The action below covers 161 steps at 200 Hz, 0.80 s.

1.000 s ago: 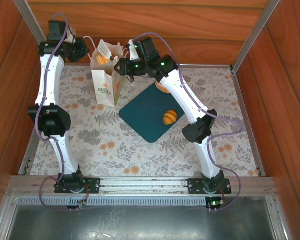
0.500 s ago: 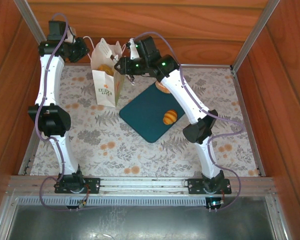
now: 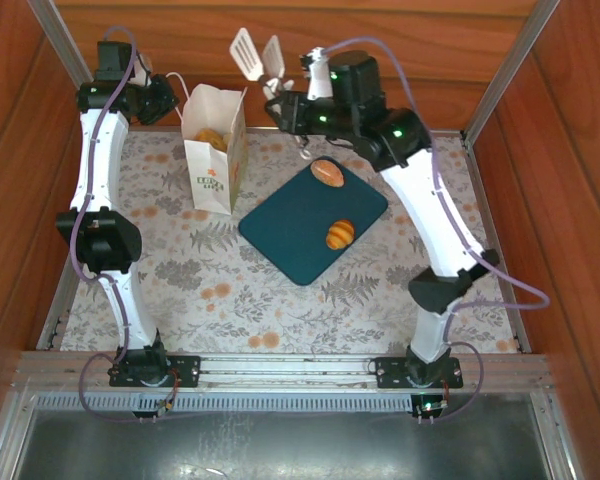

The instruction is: Place the fake bread into the paper bag

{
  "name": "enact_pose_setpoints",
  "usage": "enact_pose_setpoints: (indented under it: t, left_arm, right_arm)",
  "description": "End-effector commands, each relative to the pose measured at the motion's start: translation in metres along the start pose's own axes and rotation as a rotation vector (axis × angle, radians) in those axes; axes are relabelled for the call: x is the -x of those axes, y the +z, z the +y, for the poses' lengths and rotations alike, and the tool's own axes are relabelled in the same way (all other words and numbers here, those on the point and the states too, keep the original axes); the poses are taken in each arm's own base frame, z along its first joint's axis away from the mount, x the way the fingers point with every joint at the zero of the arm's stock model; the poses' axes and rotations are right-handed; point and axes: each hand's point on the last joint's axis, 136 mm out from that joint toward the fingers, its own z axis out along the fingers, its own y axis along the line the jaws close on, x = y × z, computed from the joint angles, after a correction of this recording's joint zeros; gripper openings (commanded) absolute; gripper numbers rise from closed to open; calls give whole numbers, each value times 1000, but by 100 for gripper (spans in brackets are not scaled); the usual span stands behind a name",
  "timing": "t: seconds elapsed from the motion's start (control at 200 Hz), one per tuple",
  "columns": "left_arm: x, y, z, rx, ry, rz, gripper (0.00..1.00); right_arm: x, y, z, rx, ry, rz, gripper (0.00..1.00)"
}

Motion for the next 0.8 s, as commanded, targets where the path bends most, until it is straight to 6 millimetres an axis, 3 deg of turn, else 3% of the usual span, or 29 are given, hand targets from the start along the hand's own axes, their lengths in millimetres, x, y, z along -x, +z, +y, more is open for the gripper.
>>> enact_pose_setpoints:
  t: [0.0, 0.1, 0.12, 0.3, 0.515, 0.625, 0.8]
  left_arm:
    - [9, -9, -6, -23, 9, -28, 0]
    - [9, -9, -6, -25, 9, -28, 0]
    - [9, -9, -6, -25, 9, -26, 0]
    - [9, -8, -5, -26, 7, -24, 0]
    - [11, -9, -7, -27, 13, -32, 0]
    - [12, -8, -7, -31, 11, -31, 0]
    - [13, -9, -8, -33, 9, -34, 0]
  right_arm:
    - [-8, -19, -24, -111, 0, -6, 49]
    - [-39, -26, -45, -196, 45, 74, 48]
    - [-42, -39, -45, -203, 57, 69, 48]
    - [-88, -59, -72, -318, 173, 158, 48]
    - [-166, -81, -109, -485, 283, 357, 48]
    - [-206, -86, -122, -526, 327, 452, 48]
    - [-249, -84, -136, -570, 377, 567, 48]
